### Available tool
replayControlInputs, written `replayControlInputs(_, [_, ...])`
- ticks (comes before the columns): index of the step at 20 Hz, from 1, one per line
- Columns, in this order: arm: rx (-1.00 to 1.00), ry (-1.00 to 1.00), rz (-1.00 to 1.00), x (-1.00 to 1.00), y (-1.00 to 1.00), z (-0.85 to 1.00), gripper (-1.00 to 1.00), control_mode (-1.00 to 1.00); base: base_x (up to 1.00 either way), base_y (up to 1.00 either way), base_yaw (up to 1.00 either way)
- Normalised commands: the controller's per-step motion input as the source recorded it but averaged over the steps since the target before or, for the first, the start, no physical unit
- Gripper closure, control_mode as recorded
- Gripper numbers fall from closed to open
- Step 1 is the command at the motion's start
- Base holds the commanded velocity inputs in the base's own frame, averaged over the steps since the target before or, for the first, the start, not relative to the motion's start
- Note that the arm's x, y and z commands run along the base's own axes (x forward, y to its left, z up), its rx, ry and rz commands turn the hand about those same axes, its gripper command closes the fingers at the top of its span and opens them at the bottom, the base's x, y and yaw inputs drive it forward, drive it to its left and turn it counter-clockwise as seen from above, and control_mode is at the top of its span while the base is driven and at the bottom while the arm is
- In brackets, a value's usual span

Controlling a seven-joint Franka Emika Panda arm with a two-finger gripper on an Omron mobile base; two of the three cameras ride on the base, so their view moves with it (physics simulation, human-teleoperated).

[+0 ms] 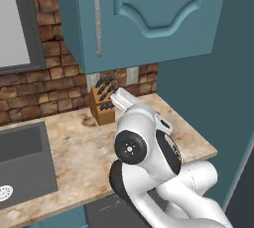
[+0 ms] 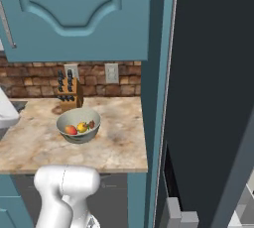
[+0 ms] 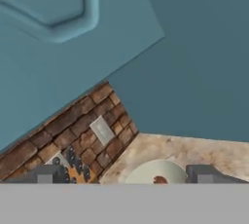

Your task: Take the mango, lemon, and mushroom from the freezer and place them in the bowl on the counter.

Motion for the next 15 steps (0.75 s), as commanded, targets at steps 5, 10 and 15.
replayControlInputs(5, [0.02,0.22,0.16,0.31,-0.46,-0.85,-1.00,-1.00,0.00,0.00,0.00])
replayControlInputs(10, [-0.16,0.30,0.15,0.08,0.27,-1.00,-1.00,-1.00,0.00,0.00,0.00])
replayControlInputs(15, [-0.07,0.24,0.29,0.69,-0.13,-1.00,-1.00,-1.00,0.00,0.00,0.00])
